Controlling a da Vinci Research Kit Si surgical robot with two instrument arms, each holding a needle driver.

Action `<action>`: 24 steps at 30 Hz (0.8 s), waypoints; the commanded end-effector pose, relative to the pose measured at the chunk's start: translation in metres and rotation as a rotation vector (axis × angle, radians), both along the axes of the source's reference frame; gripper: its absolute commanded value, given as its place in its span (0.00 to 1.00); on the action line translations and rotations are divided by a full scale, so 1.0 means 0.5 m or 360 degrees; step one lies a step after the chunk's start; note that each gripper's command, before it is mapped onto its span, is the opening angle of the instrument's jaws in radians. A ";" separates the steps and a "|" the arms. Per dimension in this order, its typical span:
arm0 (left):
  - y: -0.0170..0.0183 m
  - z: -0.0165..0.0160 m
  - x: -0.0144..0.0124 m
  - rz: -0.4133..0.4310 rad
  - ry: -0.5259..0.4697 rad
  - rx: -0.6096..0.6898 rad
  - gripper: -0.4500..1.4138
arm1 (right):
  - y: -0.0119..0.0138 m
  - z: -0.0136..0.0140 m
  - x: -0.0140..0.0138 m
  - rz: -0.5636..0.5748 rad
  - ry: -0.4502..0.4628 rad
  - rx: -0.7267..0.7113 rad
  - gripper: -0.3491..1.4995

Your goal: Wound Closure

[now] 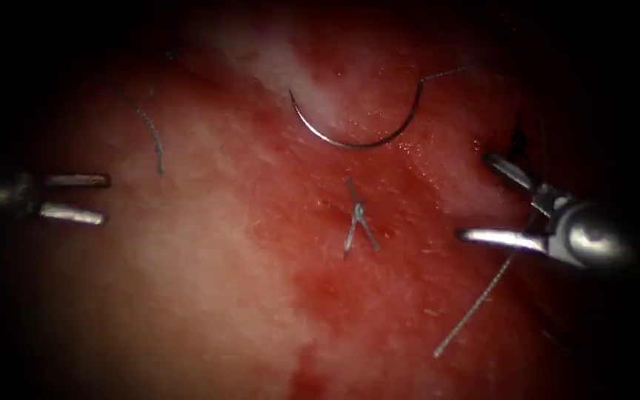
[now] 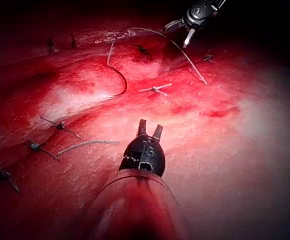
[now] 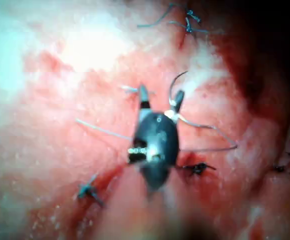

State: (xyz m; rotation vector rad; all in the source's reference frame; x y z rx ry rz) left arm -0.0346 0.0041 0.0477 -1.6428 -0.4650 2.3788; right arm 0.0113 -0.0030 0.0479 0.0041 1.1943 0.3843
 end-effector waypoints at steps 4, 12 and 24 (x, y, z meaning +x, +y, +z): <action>-0.0010 -0.0045 -0.0101 -0.0071 -0.0143 0.0005 0.52 | 0.0002 -0.0012 0.0004 -0.0058 -0.0049 0.0032 0.90; -0.0031 -0.0071 -0.0272 -0.0081 -0.0173 -0.0031 0.56 | -0.0021 -0.0046 0.0014 -0.0322 -0.0245 0.0043 0.85; 0.0003 0.0039 -0.0256 -0.0075 -0.0152 -0.0108 0.52 | -0.0005 -0.0075 0.0032 -0.0497 -0.0270 -0.0085 0.83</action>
